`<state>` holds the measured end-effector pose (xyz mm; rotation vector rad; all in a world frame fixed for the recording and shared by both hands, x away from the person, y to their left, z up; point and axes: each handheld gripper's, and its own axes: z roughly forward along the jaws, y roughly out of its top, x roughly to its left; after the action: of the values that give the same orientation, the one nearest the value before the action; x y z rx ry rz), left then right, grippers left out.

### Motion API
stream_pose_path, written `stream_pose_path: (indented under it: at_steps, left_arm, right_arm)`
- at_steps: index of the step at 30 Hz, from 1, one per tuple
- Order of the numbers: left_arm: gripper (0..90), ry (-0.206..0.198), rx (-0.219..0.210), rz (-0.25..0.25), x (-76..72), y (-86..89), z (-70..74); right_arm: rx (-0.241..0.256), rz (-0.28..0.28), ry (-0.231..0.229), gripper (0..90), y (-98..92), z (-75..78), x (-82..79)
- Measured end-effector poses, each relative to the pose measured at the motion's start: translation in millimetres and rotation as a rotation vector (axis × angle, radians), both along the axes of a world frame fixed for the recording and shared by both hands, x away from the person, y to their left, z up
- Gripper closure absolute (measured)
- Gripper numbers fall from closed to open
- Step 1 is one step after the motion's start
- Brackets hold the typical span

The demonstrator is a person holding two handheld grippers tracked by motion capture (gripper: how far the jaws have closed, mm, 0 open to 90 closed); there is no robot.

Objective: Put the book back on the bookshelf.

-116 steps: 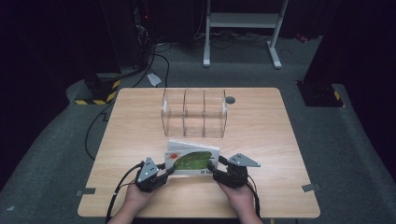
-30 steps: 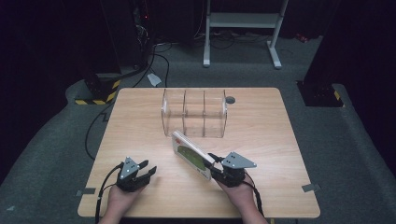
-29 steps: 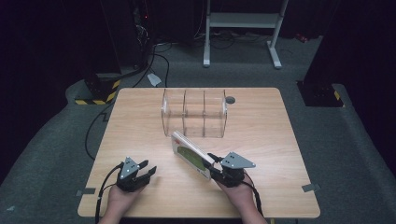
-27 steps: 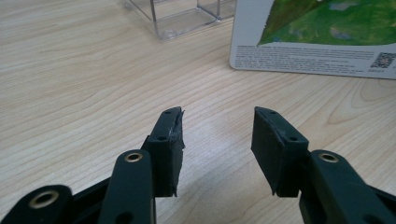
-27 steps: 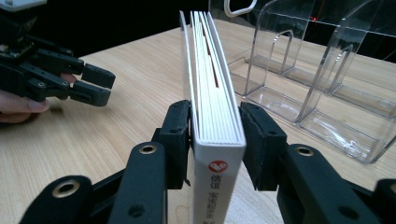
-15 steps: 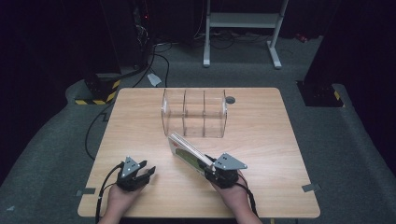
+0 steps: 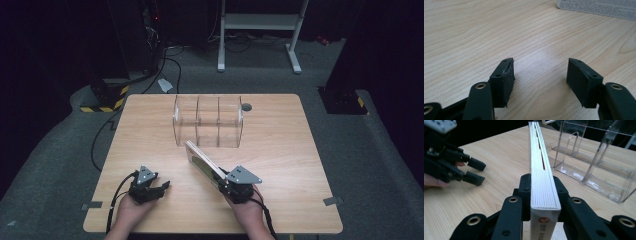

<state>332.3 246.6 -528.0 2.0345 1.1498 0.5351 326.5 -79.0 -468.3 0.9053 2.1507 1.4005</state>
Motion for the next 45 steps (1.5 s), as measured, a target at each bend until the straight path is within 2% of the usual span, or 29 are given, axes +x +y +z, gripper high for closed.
stream_pose_path:
  at_steps: [1, 2, 4, 7, 11, 14, 18, 28, 30, 33, 40, 45]
  left_arm:
    - [40.4, 0.000, -0.001, 0.000, 0.3, -0.1, 0.0]
    - [40.5, 0.002, -0.002, -0.001, 0.4, -0.1, 0.1]
    - [40.1, 0.001, -0.003, -0.004, 0.5, 0.0, 0.0]
    - [39.3, 0.003, -0.006, -0.009, 0.8, 0.2, -0.1]
    - [39.2, 0.002, -0.004, -0.013, 1.0, 0.0, -0.1]
    - [39.2, 0.003, 0.000, -0.015, 1.0, 0.0, 0.1]
    - [39.1, 0.003, 0.000, -0.015, 1.0, -0.1, 0.1]
    - [39.3, 0.001, -0.001, -0.019, 0.9, -0.2, 0.0]
    - [39.3, 0.000, 0.000, -0.020, 0.9, -0.2, -0.1]
    - [39.3, 0.000, 0.000, -0.024, 0.6, -0.2, 0.0]
    - [39.3, 0.000, -0.001, -0.026, 0.0, -0.5, -0.1]
    - [39.3, -0.002, 0.001, -0.026, -0.2, -0.6, -0.1]
  right_arm:
    - [0.024, -0.016, 0.011, 75.4, -1.4, 2.3, -0.7]
    - [0.026, -0.029, 0.005, 75.4, -2.7, 5.1, -1.8]
    - [-0.001, -0.071, -0.024, 75.5, -4.6, 11.0, -5.9]
    - [0.031, -0.152, -0.036, 75.5, -20.1, 21.7, -11.5]
    - [0.044, -0.260, -0.073, 75.5, -39.0, 34.9, -16.3]
    - [0.040, -0.323, -0.101, 75.5, -49.8, 41.8, -14.3]
    - [0.024, -0.355, -0.122, 75.5, -53.6, 46.2, -0.2]
    - [0.009, -0.444, -0.124, 75.5, -29.1, 48.8, 57.0]
    - [0.014, -0.446, -0.125, 75.5, -23.2, 47.9, 67.9]
    - [-0.009, -0.459, -0.128, 75.5, -11.9, 46.9, 80.7]
    - [-0.053, -0.494, -0.138, 75.5, 2.7, 41.6, 99.6]
    - [-0.077, -0.508, -0.139, 75.5, 7.5, 35.0, 106.5]
